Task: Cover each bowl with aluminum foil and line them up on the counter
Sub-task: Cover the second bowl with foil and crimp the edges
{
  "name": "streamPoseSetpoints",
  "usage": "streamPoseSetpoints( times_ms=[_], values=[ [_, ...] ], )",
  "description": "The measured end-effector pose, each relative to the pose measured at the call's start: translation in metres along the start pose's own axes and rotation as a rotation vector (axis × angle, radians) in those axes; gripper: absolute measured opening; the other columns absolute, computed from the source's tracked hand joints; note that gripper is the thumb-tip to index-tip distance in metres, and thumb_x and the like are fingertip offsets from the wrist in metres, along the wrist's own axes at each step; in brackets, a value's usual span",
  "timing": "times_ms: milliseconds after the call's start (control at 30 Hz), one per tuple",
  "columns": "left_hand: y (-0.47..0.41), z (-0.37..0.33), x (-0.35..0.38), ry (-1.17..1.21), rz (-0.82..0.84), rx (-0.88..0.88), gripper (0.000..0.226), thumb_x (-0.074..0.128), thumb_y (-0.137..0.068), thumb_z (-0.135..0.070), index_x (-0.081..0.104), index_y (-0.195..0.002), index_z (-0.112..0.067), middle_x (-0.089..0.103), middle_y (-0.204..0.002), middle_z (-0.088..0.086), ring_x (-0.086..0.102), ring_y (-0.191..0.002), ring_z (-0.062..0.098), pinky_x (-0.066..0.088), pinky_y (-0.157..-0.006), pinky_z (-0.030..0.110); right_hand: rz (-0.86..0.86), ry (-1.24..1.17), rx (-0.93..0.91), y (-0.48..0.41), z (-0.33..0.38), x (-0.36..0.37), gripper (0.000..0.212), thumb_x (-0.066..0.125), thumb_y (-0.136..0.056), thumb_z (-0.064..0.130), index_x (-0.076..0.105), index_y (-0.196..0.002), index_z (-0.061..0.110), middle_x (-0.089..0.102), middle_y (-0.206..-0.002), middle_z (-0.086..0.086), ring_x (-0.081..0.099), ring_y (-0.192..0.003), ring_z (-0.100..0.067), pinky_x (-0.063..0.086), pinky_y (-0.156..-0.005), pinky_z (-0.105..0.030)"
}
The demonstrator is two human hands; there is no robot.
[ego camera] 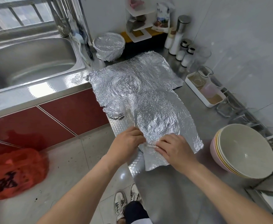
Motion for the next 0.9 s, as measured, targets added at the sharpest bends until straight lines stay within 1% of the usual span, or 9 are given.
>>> streamPoseSetpoints(
  times_ms=[67, 133, 267, 433, 533, 633, 733, 833, 900],
  values=[
    [-0.001, -0.002, -0.005, 0.011, -0.006, 0.006, 0.018, 0.072, -0.076, -0.006, 0.076, -0.089, -0.019, 0.070, -0.094, -0.006, 0.060, -0.099, 0.018, 0.056, -0.074, 0.032, -0.011, -0.011, 0.003, -0.001, 0.003, -0.001, 0.028, 0.050, -0.089, 0.041, 0.069, -0.085, 0.021, 0.060, -0.084, 0.007, 0.057, -0.077, -0.017, 0.045, -0.066, -0.034],
    [0.000, -0.007, -0.006, 0.032, -0.011, 0.016, 0.017, 0.061, -0.085, -0.020, 0.076, -0.093, -0.019, 0.069, -0.096, -0.006, 0.060, -0.100, 0.018, 0.054, -0.077, 0.028, -0.041, -0.020, 0.007, -0.005, 0.008, -0.002, 0.028, 0.051, -0.089, 0.041, 0.070, -0.086, 0.021, 0.060, -0.086, 0.006, 0.056, -0.079, -0.017, 0.044, -0.067, -0.034],
    [0.001, -0.015, 0.003, 0.025, 0.003, 0.069, 0.028, 0.052, -0.090, -0.036, 0.076, -0.093, -0.023, 0.067, -0.091, -0.008, 0.060, -0.091, 0.016, 0.053, -0.067, 0.026, -0.072, 0.017, -0.018, -0.007, 0.017, 0.002, 0.025, 0.050, -0.090, 0.035, 0.068, -0.082, 0.019, 0.059, -0.081, 0.005, 0.055, -0.075, -0.019, 0.038, -0.064, -0.032],
    [-0.001, -0.014, 0.012, -0.019, -0.048, 0.119, 0.020, 0.060, -0.087, -0.030, 0.078, -0.086, -0.021, 0.066, -0.082, -0.007, 0.058, -0.082, 0.016, 0.045, -0.062, 0.023, -0.079, 0.092, -0.005, -0.003, 0.016, 0.010, 0.020, 0.054, -0.088, 0.029, 0.065, -0.075, 0.018, 0.057, -0.075, 0.002, 0.052, -0.071, -0.021, 0.037, -0.062, -0.032],
    [-0.004, -0.012, 0.017, -0.027, -0.056, 0.142, 0.012, 0.067, -0.085, -0.025, 0.077, -0.083, -0.018, 0.066, -0.079, -0.006, 0.056, -0.081, 0.016, 0.045, -0.065, 0.025, -0.080, 0.103, 0.017, -0.005, 0.016, 0.013, 0.013, 0.066, -0.085, 0.018, 0.062, -0.072, 0.015, 0.055, -0.072, 0.000, 0.051, -0.069, -0.023, 0.039, -0.060, -0.033],
    [-0.006, -0.008, 0.018, -0.018, -0.036, 0.144, 0.011, 0.067, -0.085, -0.021, 0.076, -0.081, -0.018, 0.065, -0.077, -0.005, 0.057, -0.081, 0.018, 0.049, -0.065, 0.030, -0.072, 0.104, 0.062, -0.008, 0.018, 0.014, 0.020, 0.078, -0.072, 0.007, 0.059, -0.068, 0.014, 0.051, -0.068, -0.002, 0.048, -0.065, -0.023, 0.039, -0.058, -0.032],
    [-0.004, -0.001, 0.016, -0.015, -0.002, 0.129, 0.014, 0.063, -0.087, -0.020, 0.076, -0.083, -0.018, 0.065, -0.079, -0.006, 0.057, -0.083, 0.018, 0.053, -0.064, 0.033, -0.071, 0.085, 0.116, -0.012, 0.029, 0.016, 0.024, 0.080, -0.067, 0.004, 0.059, -0.066, 0.014, 0.050, -0.066, -0.001, 0.048, -0.063, -0.022, 0.037, -0.058, -0.030],
    [0.001, 0.007, 0.008, -0.057, 0.012, 0.119, 0.011, 0.065, -0.085, -0.019, 0.076, -0.085, -0.018, 0.066, -0.084, -0.005, 0.056, -0.090, 0.017, 0.054, -0.067, 0.034, -0.084, 0.005, 0.115, -0.013, 0.036, 0.018, 0.007, 0.071, -0.081, 0.014, 0.065, -0.076, 0.014, 0.055, -0.073, 0.000, 0.052, -0.070, -0.021, 0.043, -0.060, -0.031],
    [0.004, 0.009, 0.000, -0.082, -0.004, 0.089, 0.010, 0.068, -0.084, -0.021, 0.076, -0.089, -0.017, 0.067, -0.090, -0.004, 0.056, -0.097, 0.017, 0.056, -0.071, 0.034, -0.064, -0.097, 0.130, -0.011, 0.034, 0.017, 0.019, 0.053, -0.092, 0.024, 0.069, -0.093, 0.015, 0.060, -0.084, 0.002, 0.055, -0.079, -0.020, 0.048, -0.066, -0.032]
  ],
)
Point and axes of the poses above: each hand's wrist, its own y-axis away from the middle knuckle, its own x-axis out of the palm, z = x × y, the point moved 4 cm from there along -y, towards the middle knuckle
